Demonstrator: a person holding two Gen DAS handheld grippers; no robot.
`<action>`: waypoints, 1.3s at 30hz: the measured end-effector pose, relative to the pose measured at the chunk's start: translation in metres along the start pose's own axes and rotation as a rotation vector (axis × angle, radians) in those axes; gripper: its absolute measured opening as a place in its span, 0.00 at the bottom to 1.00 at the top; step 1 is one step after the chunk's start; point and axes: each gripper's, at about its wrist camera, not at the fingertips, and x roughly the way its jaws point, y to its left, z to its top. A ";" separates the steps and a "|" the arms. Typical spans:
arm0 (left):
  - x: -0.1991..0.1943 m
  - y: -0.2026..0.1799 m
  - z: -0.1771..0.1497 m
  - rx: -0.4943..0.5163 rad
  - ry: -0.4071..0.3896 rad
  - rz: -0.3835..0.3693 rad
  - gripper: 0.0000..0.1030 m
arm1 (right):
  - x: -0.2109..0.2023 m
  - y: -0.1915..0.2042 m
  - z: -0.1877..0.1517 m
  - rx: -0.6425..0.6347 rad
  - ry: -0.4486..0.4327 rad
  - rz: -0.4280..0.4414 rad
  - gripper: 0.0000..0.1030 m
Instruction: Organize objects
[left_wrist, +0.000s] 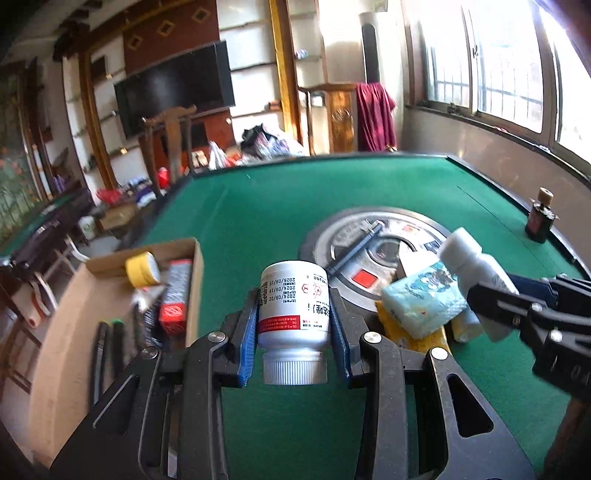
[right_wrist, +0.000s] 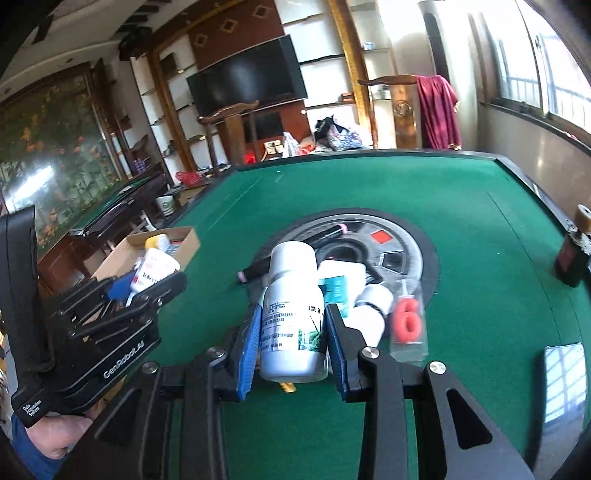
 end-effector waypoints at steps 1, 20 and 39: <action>-0.002 0.000 0.000 0.004 -0.010 0.009 0.33 | 0.000 0.002 -0.001 -0.005 0.000 0.003 0.33; -0.016 0.007 0.003 0.015 -0.074 0.048 0.33 | -0.005 0.023 -0.005 -0.008 -0.011 0.036 0.33; -0.033 0.060 0.011 -0.112 -0.110 0.090 0.33 | 0.004 0.068 -0.009 -0.029 -0.002 0.076 0.33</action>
